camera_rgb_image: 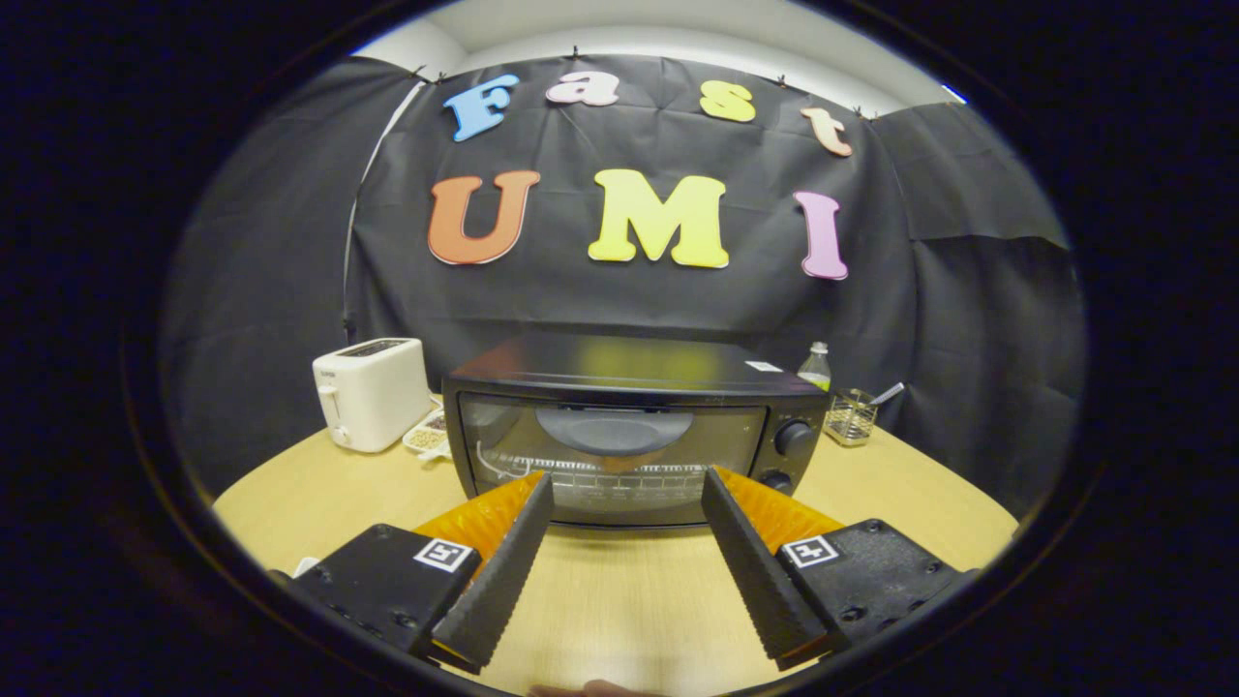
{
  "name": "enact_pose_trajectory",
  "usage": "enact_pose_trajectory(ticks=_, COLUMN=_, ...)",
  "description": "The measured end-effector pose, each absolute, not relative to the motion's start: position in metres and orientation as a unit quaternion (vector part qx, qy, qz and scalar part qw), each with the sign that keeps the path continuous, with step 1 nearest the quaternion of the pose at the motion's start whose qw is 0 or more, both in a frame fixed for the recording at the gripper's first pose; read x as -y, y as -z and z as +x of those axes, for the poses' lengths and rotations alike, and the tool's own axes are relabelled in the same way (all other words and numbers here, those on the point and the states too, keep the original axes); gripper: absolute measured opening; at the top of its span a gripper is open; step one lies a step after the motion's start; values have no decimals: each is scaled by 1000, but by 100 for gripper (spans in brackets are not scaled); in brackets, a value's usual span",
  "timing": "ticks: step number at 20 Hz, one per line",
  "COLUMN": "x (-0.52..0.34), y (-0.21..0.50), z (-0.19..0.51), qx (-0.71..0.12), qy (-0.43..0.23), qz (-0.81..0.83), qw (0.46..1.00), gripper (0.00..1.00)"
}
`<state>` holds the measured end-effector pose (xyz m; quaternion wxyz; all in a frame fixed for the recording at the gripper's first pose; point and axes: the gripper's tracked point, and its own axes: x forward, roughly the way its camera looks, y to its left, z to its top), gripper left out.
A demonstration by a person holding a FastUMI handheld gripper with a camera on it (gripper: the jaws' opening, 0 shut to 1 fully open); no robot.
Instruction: Open the toaster oven, put the food inside, and close the toaster oven door.
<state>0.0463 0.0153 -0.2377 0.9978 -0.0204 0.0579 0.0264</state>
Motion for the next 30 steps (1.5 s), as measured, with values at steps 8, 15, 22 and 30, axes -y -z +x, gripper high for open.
enact_pose_trajectory(ticks=8, x=-3, y=112, z=-33, qx=11, qy=-36, qz=6, qw=999, gripper=100)
enact_pose_trajectory(ticks=15, x=15, y=76, z=-110, qx=19, qy=-14, qz=25, qw=999, gripper=100)
enact_pose_trajectory(ticks=22, x=5, y=83, z=-155, qx=9, qy=-35, qz=20, qw=999, gripper=100)
enact_pose_trajectory(ticks=30, x=-6, y=92, z=-164, qx=36, qy=-23, qz=7, qw=999, gripper=100)
